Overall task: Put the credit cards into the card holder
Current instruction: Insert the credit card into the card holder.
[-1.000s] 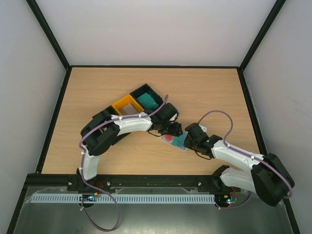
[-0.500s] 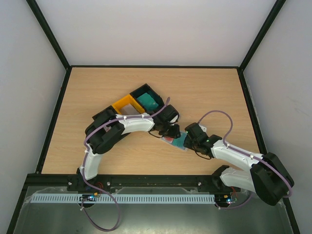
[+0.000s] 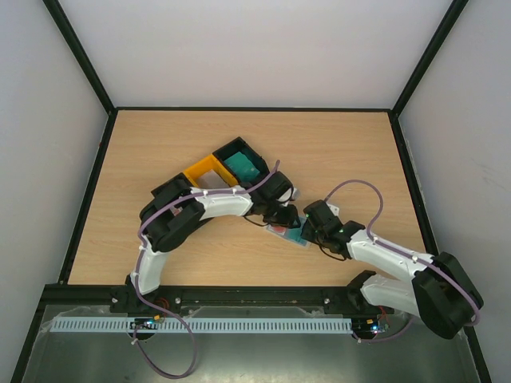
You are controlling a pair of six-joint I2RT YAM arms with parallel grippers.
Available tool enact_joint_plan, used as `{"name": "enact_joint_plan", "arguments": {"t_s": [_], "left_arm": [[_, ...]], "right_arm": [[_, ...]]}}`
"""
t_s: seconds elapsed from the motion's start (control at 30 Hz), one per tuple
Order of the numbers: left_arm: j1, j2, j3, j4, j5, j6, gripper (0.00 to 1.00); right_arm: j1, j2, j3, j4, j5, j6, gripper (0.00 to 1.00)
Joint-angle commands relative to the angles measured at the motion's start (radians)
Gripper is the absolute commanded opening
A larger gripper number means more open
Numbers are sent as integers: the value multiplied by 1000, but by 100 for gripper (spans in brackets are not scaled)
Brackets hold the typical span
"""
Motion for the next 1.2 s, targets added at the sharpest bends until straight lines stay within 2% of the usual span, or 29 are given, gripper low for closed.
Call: {"name": "enact_joint_plan", "arguments": {"t_s": [0.0, 0.17, 0.23, 0.37, 0.5, 0.9, 1.17], "left_arm": [[-4, -72, -33, -18, -71, 1, 38], [-4, -137, -67, -27, -120, -5, 42], [-4, -139, -83, -23, -125, -10, 38], [-2, -109, -108, -6, -97, -23, 25], [-4, -77, -125, 31, -37, -40, 18], [-4, -22, -128, 36, -21, -46, 5], [-4, -2, -132, 4, -58, -25, 2]], "right_arm": [[-4, -41, 23, -70, 91, 9, 42], [-4, -84, 47, -134, 142, 17, 46], [-4, -103, 47, -131, 141, 25, 47], [-4, -140, 24, -100, 114, 39, 46], [-4, -168, 0, -58, 60, 51, 45], [-4, -187, -53, 20, -22, 97, 39], [-4, -188, -78, 51, -50, 112, 39]]}}
